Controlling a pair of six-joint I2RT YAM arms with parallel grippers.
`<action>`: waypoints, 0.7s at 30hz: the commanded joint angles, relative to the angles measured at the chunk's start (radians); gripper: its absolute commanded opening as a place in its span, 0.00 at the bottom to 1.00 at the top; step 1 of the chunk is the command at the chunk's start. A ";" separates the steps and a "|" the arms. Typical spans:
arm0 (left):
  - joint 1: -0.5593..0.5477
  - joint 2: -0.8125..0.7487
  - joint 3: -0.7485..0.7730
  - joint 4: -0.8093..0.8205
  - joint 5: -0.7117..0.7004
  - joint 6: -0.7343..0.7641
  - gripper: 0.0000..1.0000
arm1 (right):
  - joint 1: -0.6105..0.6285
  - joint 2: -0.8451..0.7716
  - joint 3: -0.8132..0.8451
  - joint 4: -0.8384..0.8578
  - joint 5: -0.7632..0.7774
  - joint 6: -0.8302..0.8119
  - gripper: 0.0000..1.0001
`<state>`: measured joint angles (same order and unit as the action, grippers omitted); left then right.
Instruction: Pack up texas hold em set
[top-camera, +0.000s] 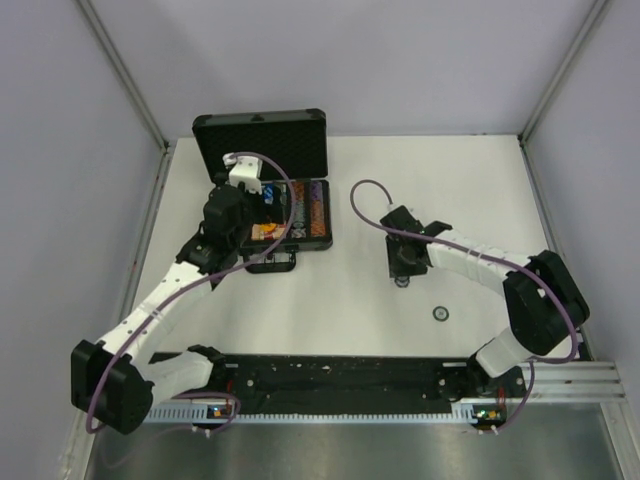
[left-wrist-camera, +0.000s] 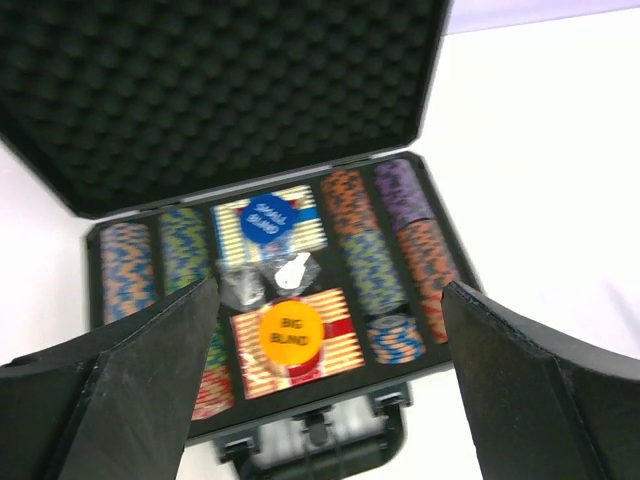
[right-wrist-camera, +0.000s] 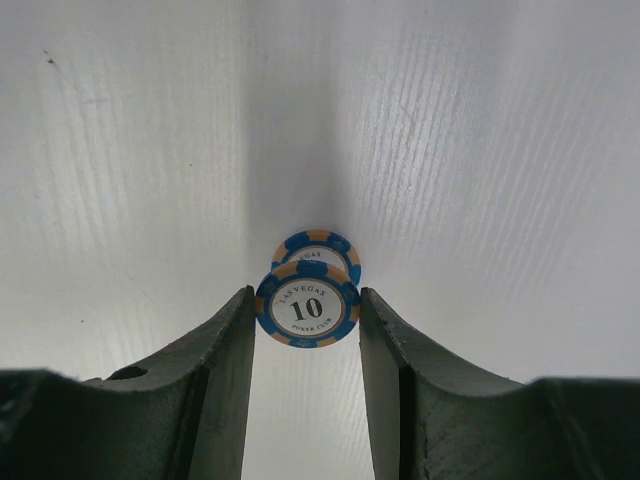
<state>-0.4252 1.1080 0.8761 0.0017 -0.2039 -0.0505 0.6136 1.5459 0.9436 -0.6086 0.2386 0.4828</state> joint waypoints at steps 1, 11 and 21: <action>0.003 -0.002 -0.018 0.093 0.183 -0.162 0.99 | 0.009 -0.040 0.070 -0.002 -0.016 0.026 0.33; -0.026 0.041 -0.232 0.435 0.629 -0.440 0.99 | -0.054 0.036 0.288 0.004 -0.165 0.183 0.33; -0.124 0.156 -0.223 0.524 0.598 -0.528 0.99 | -0.077 0.057 0.419 0.081 -0.303 0.462 0.33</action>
<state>-0.5175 1.2102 0.6296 0.3969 0.4019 -0.5106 0.5396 1.6039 1.2972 -0.5877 0.0151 0.7956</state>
